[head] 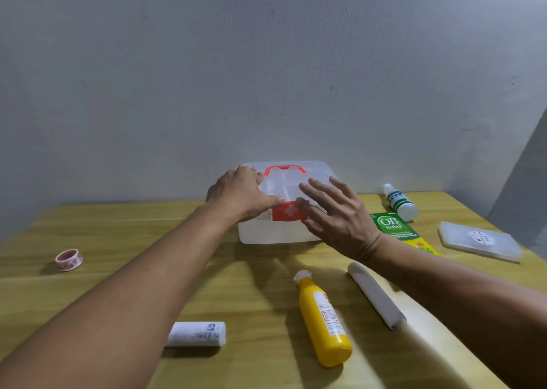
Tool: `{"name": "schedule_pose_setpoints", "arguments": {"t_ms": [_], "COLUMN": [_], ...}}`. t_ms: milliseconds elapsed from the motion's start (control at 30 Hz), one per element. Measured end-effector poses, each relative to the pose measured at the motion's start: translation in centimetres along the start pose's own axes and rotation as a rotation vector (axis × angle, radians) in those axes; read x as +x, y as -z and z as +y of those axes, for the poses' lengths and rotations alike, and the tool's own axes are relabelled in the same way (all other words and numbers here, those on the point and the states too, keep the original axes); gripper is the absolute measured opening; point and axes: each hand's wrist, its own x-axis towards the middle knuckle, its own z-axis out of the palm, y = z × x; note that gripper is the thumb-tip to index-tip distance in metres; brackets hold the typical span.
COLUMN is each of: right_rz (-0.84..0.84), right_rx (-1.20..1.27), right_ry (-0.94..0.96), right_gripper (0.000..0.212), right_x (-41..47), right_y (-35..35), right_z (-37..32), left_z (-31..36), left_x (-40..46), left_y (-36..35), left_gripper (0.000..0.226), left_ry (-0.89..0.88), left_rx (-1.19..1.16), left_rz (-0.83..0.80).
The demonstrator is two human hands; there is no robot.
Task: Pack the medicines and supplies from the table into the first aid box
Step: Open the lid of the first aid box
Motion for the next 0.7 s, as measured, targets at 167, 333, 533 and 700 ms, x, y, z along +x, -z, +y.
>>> {"name": "schedule_pose_setpoints", "arguments": {"t_ms": [167,333,533,700], "right_rz": [-0.016,-0.058,-0.171,-0.166], "right_rx": [-0.01,0.033,0.195,0.3], "right_ry": [0.021,0.003,-0.107,-0.255], "right_gripper": [0.035,0.028,0.03,0.026], "right_x": [0.0,0.8,2.5,4.3], "right_y": [0.0,1.4,3.9,5.4], "right_z": [0.2,0.0,-0.2,-0.5], "left_z": [0.0,-1.3,-2.3,-2.6], "left_x": [-0.3,-0.1,-1.3,-2.7], "left_y": [-0.2,-0.4,-0.9,-1.7], "left_gripper": [0.078,0.068,0.069,0.074], "left_ry": [-0.01,-0.07,0.123,0.13], "left_rx": [-0.006,-0.082,-0.806,-0.976], "left_rz": [0.004,-0.032,0.045,0.019]}}
